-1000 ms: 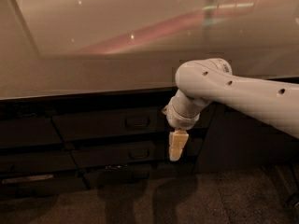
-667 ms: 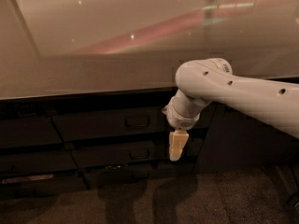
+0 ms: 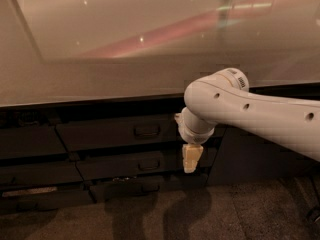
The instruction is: Open top drawer
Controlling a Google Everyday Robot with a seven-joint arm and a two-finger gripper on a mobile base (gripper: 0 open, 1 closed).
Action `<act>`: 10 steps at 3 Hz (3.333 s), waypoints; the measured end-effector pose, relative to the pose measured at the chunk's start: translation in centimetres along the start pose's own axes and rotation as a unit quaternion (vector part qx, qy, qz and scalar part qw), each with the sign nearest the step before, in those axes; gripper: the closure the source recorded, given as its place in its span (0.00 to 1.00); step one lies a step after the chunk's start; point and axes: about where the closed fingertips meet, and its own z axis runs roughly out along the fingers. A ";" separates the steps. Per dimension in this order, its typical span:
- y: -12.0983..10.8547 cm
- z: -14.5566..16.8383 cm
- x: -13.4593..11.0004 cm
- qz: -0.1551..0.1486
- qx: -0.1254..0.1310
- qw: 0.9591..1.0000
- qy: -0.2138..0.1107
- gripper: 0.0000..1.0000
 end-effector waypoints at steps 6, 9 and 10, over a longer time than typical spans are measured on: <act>-2.5 2.2 2.4 0.002 -0.038 0.998 -0.050 0.00; -2.7 2.7 2.7 -0.015 -0.015 0.999 -0.030 0.00; -3.9 4.1 4.8 0.014 -0.036 0.999 -0.028 0.00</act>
Offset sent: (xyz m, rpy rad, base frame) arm 0.0097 -0.0090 0.0000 0.3165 0.0918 0.1639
